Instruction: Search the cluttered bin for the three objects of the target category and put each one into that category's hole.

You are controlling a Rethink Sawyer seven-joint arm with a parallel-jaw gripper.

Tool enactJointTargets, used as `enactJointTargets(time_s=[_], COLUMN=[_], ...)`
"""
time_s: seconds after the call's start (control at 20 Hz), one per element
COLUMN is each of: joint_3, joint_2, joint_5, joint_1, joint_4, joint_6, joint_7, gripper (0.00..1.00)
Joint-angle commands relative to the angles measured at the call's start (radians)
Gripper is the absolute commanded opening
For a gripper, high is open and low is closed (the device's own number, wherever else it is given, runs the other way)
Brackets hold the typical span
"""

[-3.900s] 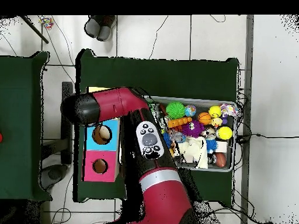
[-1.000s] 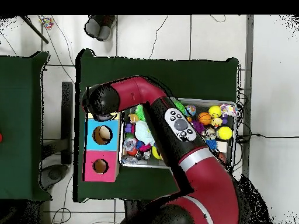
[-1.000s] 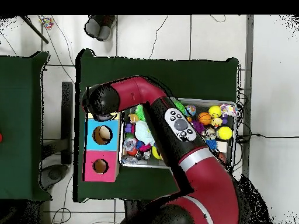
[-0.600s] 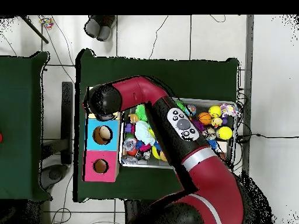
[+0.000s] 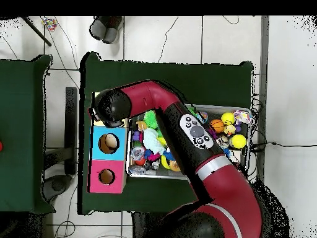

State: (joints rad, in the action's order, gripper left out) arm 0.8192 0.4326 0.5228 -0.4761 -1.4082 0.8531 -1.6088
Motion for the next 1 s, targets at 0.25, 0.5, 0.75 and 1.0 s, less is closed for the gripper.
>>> enactJointTargets(time_s=[0.25,0.5,0.75,1.0], joint_3=[-0.170,-0.203,-0.225,-0.227], joint_2=[-0.134,-0.161,-0.169,-0.158], joint_5=[0.262,0.236,0.219,0.209], joint_1=[-0.079,-0.041,-0.018,-0.018], joint_4=[0.083,0.156,0.198,0.175], joint_6=[0.000,0.010,0.003,-0.002], joint_7=[0.346,0.225,0.114,0.076], gripper=[0.00,0.00,0.00,0.00])
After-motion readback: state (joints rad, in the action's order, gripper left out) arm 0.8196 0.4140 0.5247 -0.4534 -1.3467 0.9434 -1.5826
